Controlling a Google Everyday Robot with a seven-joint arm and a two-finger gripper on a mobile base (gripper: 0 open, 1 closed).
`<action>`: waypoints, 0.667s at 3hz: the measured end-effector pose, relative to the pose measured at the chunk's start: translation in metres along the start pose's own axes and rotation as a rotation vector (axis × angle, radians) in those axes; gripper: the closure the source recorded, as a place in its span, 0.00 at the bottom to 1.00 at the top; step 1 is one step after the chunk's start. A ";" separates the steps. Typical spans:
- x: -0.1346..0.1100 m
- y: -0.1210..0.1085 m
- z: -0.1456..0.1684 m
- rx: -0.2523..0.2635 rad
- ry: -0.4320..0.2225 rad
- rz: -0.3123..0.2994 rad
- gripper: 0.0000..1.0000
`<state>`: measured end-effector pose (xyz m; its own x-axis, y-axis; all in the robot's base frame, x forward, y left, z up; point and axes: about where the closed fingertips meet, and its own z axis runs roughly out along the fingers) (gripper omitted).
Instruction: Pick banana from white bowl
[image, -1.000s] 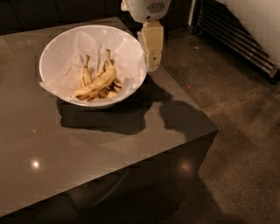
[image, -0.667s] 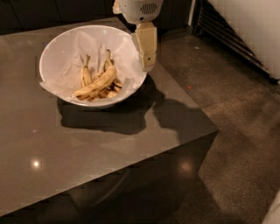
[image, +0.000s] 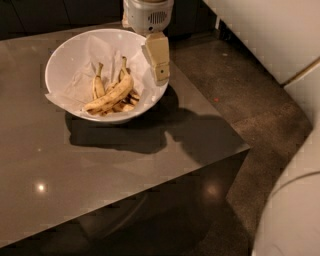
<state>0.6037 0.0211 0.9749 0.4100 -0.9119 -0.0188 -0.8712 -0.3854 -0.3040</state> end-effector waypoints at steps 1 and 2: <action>-0.003 -0.002 0.011 -0.028 0.006 0.007 0.07; -0.006 -0.004 0.018 -0.042 0.009 0.012 0.07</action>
Offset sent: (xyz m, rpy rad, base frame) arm -0.0049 0.0010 -0.0266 -0.0793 0.1128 -0.0265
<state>0.6101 0.0307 0.9589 0.3976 -0.9174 -0.0139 -0.8866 -0.3803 -0.2633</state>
